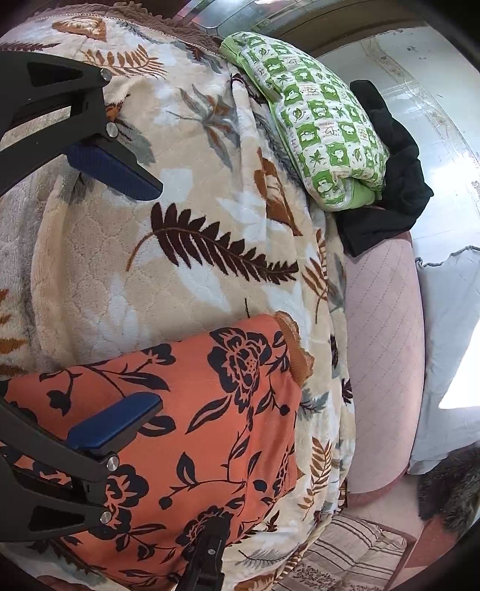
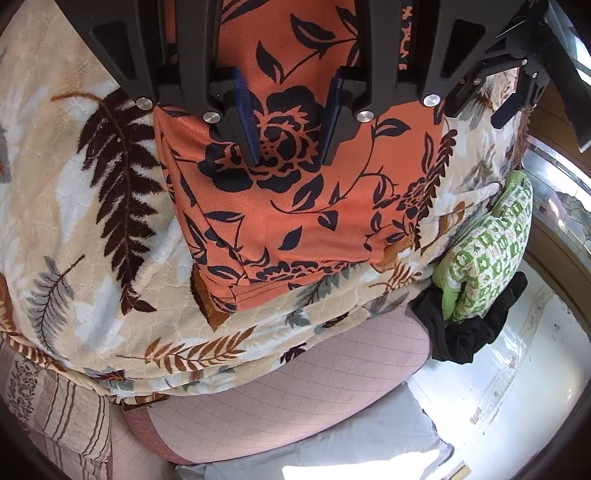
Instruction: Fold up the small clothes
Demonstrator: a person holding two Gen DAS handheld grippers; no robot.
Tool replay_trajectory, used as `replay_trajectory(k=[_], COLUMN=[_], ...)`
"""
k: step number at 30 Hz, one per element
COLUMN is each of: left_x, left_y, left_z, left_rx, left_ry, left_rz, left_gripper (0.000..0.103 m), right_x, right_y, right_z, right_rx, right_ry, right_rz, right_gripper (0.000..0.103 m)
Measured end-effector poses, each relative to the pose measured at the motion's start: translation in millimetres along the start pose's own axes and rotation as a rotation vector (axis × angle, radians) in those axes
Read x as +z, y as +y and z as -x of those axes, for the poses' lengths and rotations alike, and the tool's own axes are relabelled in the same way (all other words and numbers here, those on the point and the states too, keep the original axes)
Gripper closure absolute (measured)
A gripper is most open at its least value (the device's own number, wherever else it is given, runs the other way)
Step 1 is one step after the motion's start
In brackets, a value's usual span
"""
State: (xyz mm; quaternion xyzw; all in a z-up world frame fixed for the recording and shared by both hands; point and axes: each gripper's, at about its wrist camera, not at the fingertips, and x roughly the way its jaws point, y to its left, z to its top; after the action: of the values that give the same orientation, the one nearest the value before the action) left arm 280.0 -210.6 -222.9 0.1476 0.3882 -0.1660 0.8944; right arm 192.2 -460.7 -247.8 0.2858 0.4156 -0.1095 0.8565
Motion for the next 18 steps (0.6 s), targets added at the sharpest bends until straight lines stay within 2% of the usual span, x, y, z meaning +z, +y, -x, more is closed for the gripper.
replay_trajectory(k=[8, 12, 14, 16, 18], left_x=[1, 1, 2, 2, -1], left_y=[0, -1, -1, -3, -7], left_z=[1, 4, 6, 5, -1], left_rx=[-0.005, -0.019, -0.05, -0.098, -0.137], left_ry=[-0.005, -0.008, -0.011, 0.004, 0.042], left_rz=[0.007, 0.014, 0.026, 0.031, 0.022], left_gripper=[0.0, 0.0, 0.0, 0.0, 0.0], right_x=[5, 6, 7, 6, 5], right_y=[4, 1, -6, -12, -15], right_z=[21, 15, 9, -2, -3], right_rx=[0.004, -0.033, -0.052, -0.054, -0.045], right_ry=[-0.096, -0.073, -0.043, 0.023, 0.02], right_rz=[0.024, 0.009, -0.016, -0.041, -0.048], right_gripper=[0.066, 0.066, 0.066, 0.066, 0.066])
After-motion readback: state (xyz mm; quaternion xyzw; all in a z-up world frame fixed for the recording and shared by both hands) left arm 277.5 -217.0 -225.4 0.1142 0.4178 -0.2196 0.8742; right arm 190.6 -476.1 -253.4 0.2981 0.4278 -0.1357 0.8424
